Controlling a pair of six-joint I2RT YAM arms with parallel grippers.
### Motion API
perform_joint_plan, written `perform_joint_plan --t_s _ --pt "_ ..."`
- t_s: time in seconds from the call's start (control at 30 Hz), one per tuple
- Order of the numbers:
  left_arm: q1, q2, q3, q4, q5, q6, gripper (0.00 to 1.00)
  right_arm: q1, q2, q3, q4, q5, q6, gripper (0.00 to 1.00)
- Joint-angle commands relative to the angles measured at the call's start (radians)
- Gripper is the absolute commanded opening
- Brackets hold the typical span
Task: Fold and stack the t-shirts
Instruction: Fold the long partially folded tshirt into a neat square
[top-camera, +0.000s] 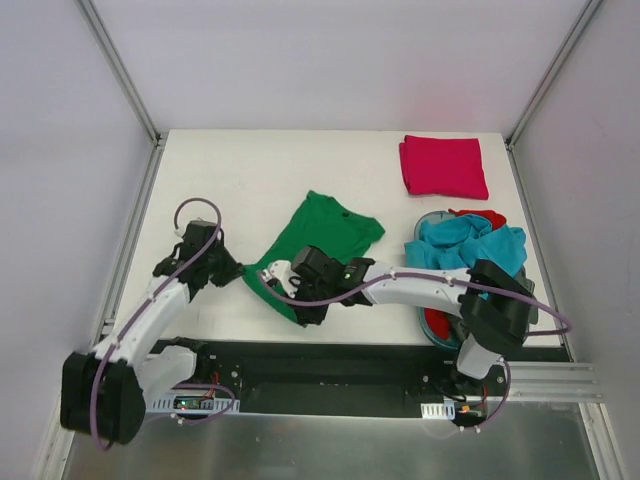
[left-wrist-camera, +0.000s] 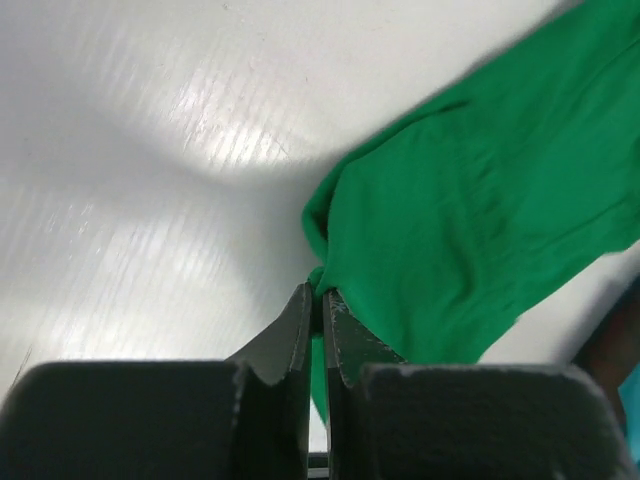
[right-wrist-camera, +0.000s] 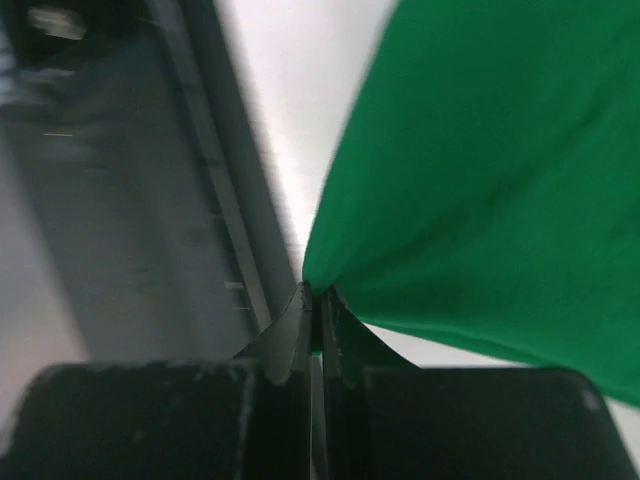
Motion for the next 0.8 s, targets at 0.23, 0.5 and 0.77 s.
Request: perform_joint_plan --t_s 0.23,0.5,0.77 --pt "0.007 -0.585 0.015 -0.273 -0.184 -0.009 0.0 0.069 -0.233 -0.085 0.315 -0.62 0.336 0.01" --pt "0.005 -0.497 0.129 -0.263 -0.095 0.005 0.0 0.05 -0.354 -0.162 0.325 -0.51 0.356 0.01" --pt "-0.012 -0.35 0.132 -0.014 0.091 -0.015 0.0 -0.088 -0.474 -0.291 0.312 -0.416 0.419 0.01"
